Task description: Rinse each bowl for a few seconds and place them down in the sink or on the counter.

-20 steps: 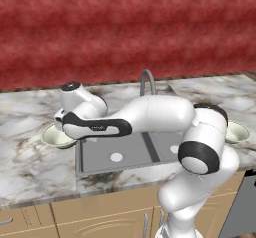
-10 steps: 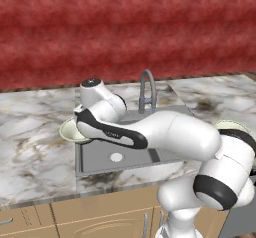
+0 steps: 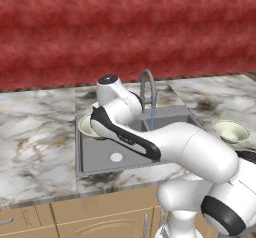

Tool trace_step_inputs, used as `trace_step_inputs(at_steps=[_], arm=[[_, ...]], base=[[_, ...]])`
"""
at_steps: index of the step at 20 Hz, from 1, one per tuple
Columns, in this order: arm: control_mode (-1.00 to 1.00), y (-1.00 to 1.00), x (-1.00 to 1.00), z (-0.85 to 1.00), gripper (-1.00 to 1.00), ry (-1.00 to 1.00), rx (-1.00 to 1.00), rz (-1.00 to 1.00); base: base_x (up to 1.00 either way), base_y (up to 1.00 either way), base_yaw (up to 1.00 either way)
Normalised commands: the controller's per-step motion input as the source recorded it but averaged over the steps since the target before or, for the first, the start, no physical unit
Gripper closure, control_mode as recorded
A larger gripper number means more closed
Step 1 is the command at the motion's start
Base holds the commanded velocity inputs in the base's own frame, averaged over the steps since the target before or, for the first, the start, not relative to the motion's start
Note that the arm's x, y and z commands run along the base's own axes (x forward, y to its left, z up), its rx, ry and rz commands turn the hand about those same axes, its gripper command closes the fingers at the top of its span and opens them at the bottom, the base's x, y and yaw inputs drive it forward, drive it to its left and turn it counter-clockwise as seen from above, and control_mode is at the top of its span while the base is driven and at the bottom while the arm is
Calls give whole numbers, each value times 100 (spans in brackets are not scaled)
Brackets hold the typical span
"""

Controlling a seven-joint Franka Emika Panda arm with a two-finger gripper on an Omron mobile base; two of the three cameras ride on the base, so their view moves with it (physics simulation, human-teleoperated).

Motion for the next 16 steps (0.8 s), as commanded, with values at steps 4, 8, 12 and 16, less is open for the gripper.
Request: trace_step_inputs(at_steps=[4,8,12,16], arm=[[-100,-35,-1,0,100,0,0,-34],[-100,-29,0,0,100,0,0,-43],[-100,-26,0,0,100,1,0,-48],[-100,-27,0,0,100,1,0,-46]], base=[[0,0,0],[0,0,0],[0,0,0],[0,0,0]])
